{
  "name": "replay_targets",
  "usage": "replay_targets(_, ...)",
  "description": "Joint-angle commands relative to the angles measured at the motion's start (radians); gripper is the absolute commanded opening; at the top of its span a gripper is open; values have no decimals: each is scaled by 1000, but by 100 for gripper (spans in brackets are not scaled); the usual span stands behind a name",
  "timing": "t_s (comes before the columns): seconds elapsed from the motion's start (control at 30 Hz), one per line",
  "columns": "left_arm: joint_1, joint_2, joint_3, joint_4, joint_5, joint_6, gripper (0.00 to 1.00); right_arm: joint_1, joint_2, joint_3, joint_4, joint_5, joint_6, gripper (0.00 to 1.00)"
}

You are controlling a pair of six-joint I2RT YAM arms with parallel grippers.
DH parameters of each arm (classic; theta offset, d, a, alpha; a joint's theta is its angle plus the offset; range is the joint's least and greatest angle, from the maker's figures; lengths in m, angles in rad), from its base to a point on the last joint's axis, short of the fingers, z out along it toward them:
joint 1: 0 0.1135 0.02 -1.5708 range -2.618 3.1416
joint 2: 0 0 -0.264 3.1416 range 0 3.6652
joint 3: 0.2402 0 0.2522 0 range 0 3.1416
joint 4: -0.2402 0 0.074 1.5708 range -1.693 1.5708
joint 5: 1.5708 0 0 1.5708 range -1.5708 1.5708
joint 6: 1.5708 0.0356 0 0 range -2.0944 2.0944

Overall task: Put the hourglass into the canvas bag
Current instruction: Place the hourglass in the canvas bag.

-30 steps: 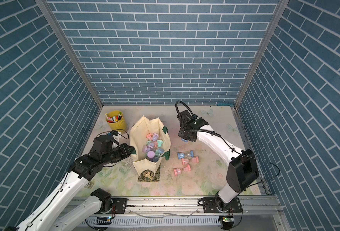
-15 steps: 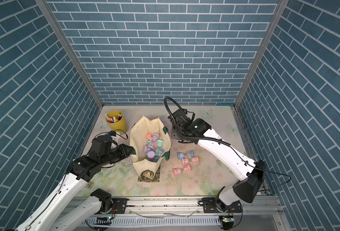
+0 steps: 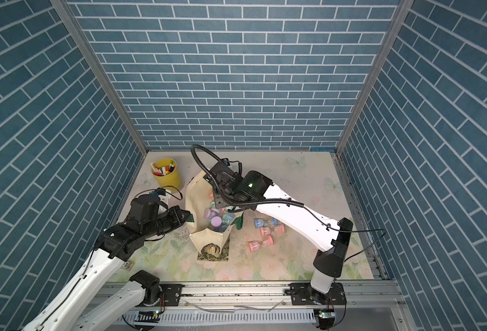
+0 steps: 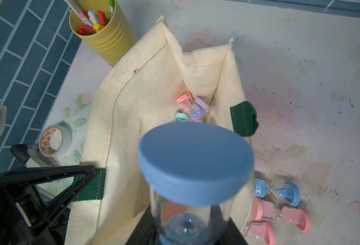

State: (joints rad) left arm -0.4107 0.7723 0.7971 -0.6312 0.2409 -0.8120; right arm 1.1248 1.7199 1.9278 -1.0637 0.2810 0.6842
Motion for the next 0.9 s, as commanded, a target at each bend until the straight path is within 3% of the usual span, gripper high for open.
replay_targets(0.0, 6, -2, 13, -12, 4, 8, 2, 14, 16, 41, -48, 25, -15, 0)
replay_targets(0.33, 5, 7, 19, -6, 4, 6, 0, 5, 82, 75, -106, -16, 19, 0)
replay_targets(0.57, 6, 13, 18, -5, 0, 4, 0, -62, 139, 95, -120, -147, 48, 0)
replay_targets(0.87, 7, 13, 17, -15, -15, 6, 0, -65, 204, 105, -128, -165, 51, 0)
